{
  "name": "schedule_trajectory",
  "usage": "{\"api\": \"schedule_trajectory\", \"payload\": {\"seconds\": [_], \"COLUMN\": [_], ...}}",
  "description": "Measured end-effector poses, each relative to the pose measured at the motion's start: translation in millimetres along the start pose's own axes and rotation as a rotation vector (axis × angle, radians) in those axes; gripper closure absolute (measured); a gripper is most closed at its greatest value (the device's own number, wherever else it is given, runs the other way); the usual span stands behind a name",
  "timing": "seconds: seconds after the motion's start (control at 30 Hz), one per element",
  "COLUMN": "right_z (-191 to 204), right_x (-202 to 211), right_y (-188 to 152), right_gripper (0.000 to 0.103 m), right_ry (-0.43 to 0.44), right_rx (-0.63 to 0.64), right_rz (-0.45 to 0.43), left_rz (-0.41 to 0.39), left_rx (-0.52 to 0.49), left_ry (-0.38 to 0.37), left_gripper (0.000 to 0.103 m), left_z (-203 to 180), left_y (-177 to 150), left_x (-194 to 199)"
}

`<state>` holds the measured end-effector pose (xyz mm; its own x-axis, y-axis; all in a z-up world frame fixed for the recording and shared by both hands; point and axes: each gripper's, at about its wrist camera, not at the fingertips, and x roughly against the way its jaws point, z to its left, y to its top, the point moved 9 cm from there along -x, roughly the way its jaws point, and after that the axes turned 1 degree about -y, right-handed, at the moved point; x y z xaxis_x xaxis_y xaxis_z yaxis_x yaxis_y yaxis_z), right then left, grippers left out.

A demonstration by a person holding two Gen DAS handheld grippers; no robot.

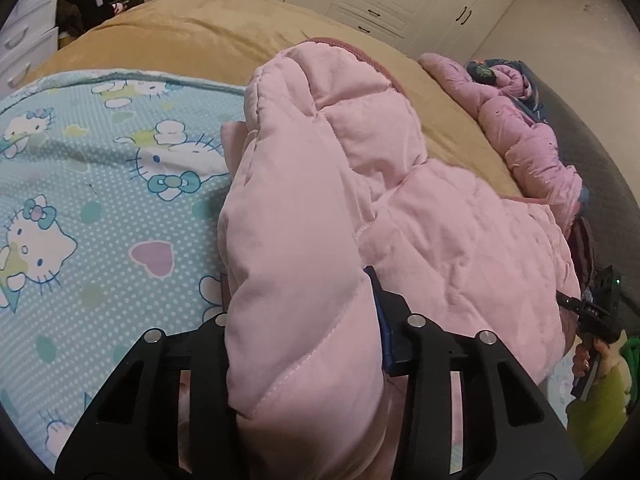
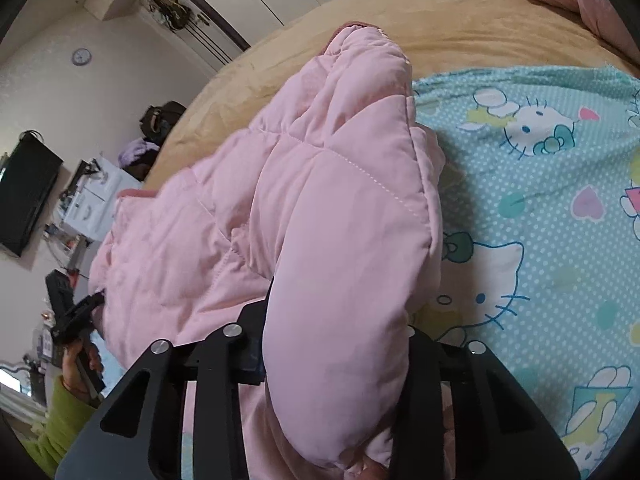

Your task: Fold large clothes

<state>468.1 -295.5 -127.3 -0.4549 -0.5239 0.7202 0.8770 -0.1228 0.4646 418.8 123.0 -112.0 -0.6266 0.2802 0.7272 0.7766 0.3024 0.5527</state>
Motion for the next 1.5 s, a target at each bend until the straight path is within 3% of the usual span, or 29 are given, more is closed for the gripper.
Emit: {"api": "schedule_trajectory", "payload": {"seconds": [0.43,0.97,1.0,1.03,1.2,1.37,1.43,1.5], "right_z": [19,42,44,44,44,29,24,18], "right_x": [66,86,84,85,85,76,73,67], "right_y": [-26,-60,-60,-60,-65,-67,-68,-68], "right_gripper": [0.071,0.071,0.071,0.071,0.071,0.069,0.068,0.066], "right_ry": [0.045,0.046,0.045,0.048,0.033,0.015,0.011,0.005], "right_rx": [0.055,0.075,0.077,0.075,0.096,0.053,0.042,0.028], "right_rz": [0.001,0.02,0.02,0.02,0.031,0.051,0.055,0.063], "left_rz": [-0.014,-0.024,-0.029,-0.032,-0.019,-0.014,0.008,0.029], "left_rx": [-0.028,-0.016,-0.016,-0.014,-0.062,-0.036,-0.032,-0.026], "left_ry": [-0.038,-0.049,-0.06,-0.084,-0.035,0.027,0.063,0.09], "left_gripper": [0.071,0.071,0.074,0.087,0.086,0.077,0.061,0.054], "left_z": [-23,-19,-20,-22,-24,3,15,29], "left_y": [-31,-63,-64,-64,-70,-69,-69,-69], "left_x": [54,94,96,99,96,84,73,60]}}
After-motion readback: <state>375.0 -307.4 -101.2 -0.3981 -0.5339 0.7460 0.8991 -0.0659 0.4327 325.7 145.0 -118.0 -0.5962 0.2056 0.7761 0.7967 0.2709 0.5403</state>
